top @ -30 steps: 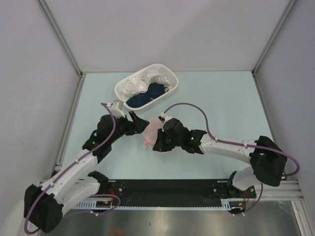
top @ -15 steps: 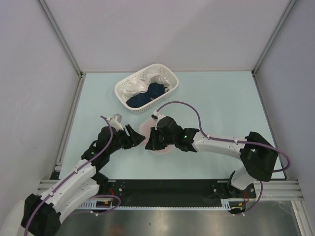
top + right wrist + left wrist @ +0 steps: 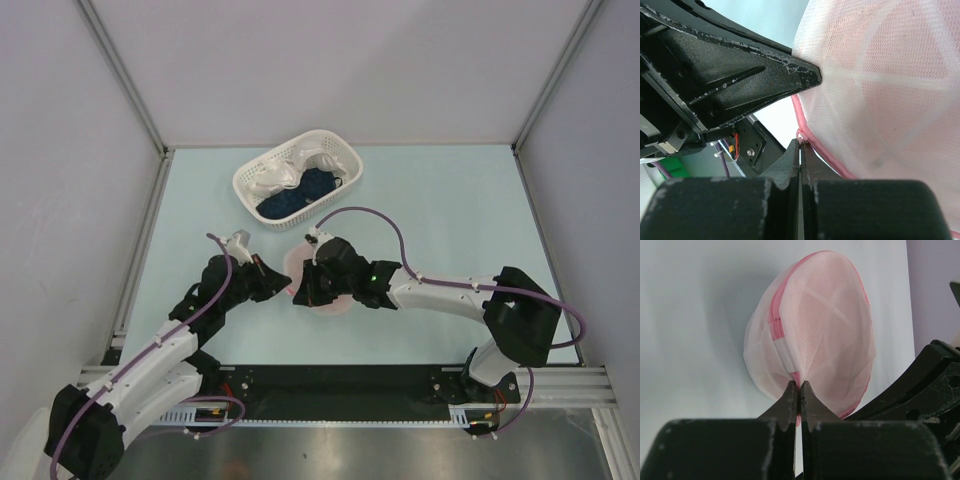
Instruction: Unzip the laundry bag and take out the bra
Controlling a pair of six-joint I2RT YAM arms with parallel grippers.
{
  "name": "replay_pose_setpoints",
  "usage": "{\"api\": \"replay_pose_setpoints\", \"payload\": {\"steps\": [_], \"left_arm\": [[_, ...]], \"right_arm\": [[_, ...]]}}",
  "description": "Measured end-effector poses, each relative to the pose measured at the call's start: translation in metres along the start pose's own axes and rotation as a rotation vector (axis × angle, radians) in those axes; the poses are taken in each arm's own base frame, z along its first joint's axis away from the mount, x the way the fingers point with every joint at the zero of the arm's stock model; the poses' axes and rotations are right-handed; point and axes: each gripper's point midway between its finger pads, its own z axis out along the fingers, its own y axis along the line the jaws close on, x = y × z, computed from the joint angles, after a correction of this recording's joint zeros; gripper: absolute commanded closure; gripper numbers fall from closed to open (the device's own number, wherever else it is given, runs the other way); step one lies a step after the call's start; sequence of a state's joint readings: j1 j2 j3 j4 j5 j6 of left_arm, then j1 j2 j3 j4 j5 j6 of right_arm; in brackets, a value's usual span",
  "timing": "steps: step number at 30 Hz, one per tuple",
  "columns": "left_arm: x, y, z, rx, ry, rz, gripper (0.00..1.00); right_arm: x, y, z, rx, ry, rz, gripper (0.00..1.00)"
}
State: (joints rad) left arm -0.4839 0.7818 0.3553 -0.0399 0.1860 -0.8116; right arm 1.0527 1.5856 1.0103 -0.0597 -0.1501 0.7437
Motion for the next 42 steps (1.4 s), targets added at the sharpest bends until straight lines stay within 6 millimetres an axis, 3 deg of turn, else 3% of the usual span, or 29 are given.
{"api": "replay_pose_setpoints", "payload": {"steps": [15,36,42], "left_arm": [[0.003,0.007,0.010,-0.025,0.017,-0.002,1.00],[-0.013,0.012,0.017,-0.052,-0.004,0.029,1.00],[-0.015,0.011,0.022,-0.054,0.002,0.045,1.00]], "right_arm": [[0.004,-0.013,-0.001,0.049,-0.006,0.004,1.00],[0.007,-0.046,-0.040,0.141,-0.049,0.032,1.00],[0.004,-0.047,-0.044,0.145,-0.065,0.034,1.00]]}}
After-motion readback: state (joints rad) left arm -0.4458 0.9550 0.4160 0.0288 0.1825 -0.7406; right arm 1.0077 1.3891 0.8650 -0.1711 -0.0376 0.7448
